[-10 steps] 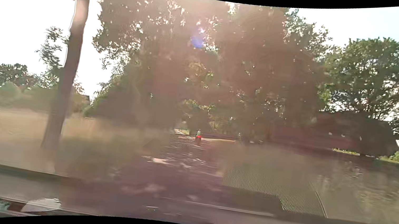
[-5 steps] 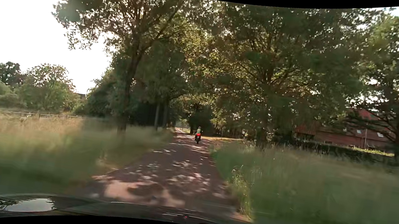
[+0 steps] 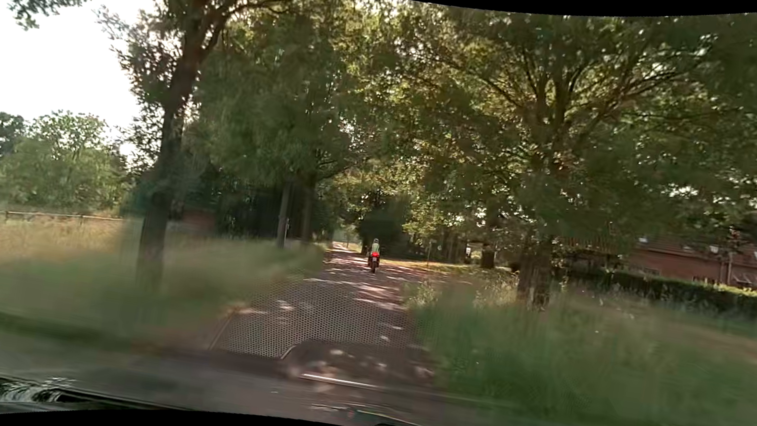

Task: Follow the waypoints while adhering to traffic rules and regulations

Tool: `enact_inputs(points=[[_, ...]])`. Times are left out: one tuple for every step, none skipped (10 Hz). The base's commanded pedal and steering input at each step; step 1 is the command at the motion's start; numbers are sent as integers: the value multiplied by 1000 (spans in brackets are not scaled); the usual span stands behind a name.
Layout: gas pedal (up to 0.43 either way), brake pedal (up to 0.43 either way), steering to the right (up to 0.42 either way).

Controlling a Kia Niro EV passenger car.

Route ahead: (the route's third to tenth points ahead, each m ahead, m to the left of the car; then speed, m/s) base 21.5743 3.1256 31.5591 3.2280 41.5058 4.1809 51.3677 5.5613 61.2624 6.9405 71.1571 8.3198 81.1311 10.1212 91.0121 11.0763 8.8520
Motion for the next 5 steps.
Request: enact_inputs(points=[[87,0,-18],[87,0,-45],[87,0,-56],[87,0,-51],[87,0,-41]])
